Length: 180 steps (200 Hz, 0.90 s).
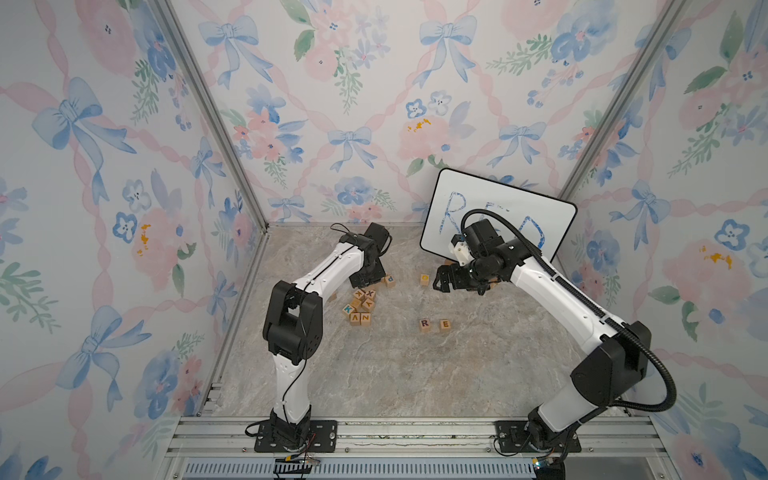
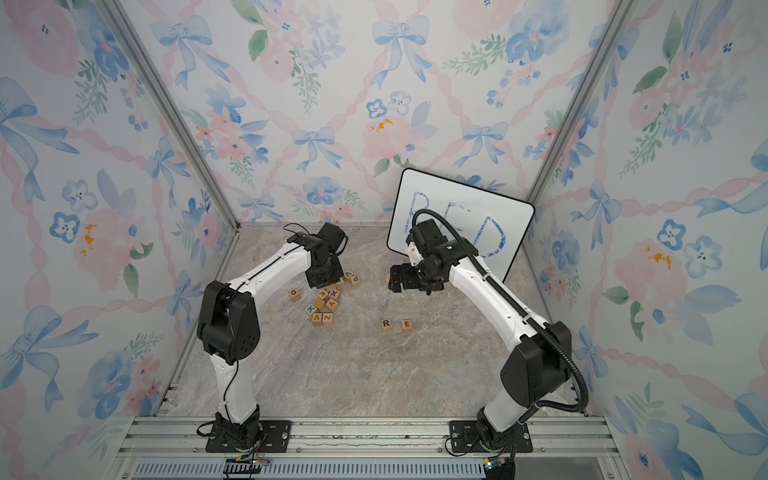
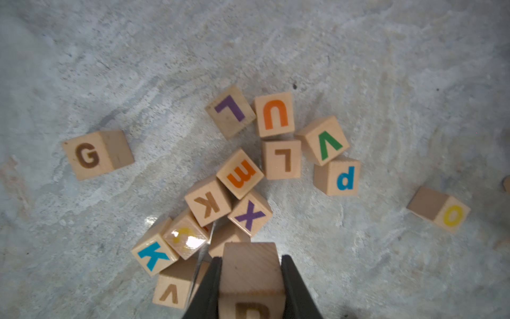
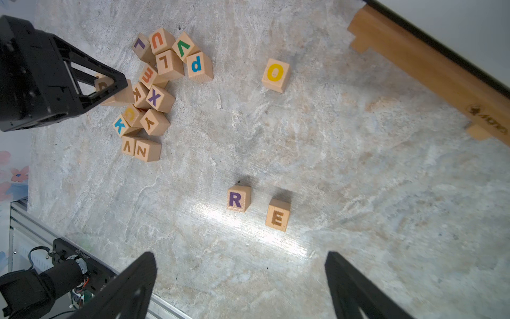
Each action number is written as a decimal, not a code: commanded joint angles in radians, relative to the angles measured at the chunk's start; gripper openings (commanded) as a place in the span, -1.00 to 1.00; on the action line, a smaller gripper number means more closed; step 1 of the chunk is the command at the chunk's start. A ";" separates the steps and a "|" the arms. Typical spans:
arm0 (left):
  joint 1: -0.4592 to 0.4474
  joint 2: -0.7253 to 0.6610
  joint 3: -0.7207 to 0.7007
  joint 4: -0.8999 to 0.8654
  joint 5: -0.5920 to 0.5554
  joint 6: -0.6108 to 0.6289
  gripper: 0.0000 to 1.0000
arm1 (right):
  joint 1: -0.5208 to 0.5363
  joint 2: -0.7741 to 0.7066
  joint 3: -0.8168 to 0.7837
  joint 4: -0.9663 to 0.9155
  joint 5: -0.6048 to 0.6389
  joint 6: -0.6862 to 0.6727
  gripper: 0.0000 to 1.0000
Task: Assemble the uppercase word "red" with letter blocks
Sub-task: Pick up the letter block from the center of the board, then place the letter block at the center of the board.
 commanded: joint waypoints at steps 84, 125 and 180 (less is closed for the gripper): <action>-0.252 0.180 0.244 -0.028 0.116 -0.095 -0.60 | -0.012 -0.344 -0.248 -0.036 0.058 0.069 0.94; -0.326 0.274 0.357 -0.032 0.152 -0.106 -0.62 | -0.012 -0.463 -0.334 -0.078 0.092 0.103 0.94; -0.353 0.392 0.499 -0.034 0.144 -0.070 -0.62 | -0.012 -0.595 -0.414 -0.132 0.120 0.152 0.94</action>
